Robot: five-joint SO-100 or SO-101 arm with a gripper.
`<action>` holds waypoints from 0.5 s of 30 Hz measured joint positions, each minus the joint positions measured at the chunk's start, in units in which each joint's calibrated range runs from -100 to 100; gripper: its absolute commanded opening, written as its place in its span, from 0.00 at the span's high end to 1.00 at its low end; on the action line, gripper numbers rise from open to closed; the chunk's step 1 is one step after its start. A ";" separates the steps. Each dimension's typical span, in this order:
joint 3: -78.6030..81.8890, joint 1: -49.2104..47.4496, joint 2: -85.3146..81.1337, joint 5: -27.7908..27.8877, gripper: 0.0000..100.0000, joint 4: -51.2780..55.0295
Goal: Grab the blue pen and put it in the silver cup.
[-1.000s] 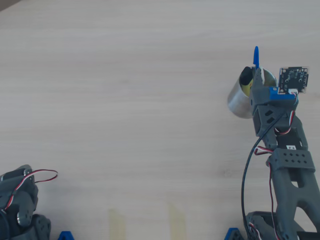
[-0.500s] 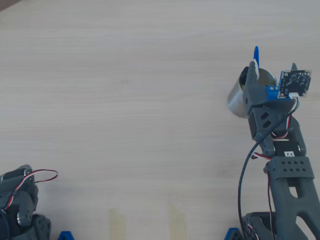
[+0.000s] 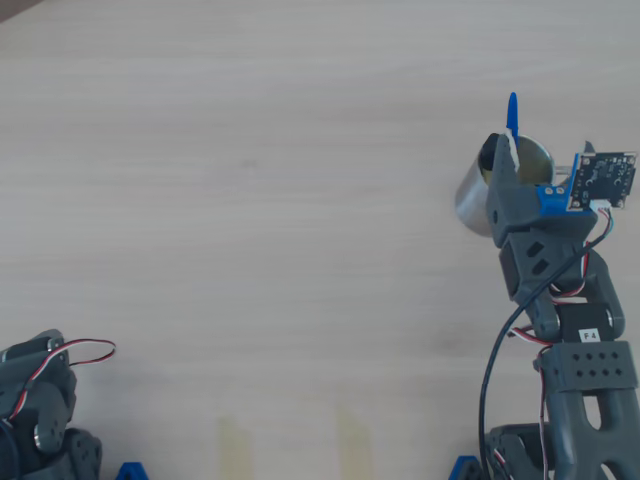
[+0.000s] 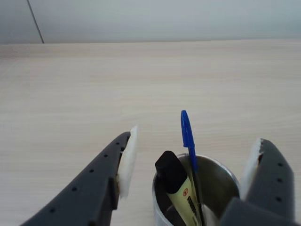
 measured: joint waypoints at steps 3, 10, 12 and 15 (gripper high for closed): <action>2.52 -1.09 -2.75 0.15 0.64 0.17; 7.75 -1.00 -9.00 -0.05 0.65 0.25; 8.93 -1.17 -10.84 -0.05 0.65 0.25; 11.09 -1.09 -13.84 -0.05 0.65 0.25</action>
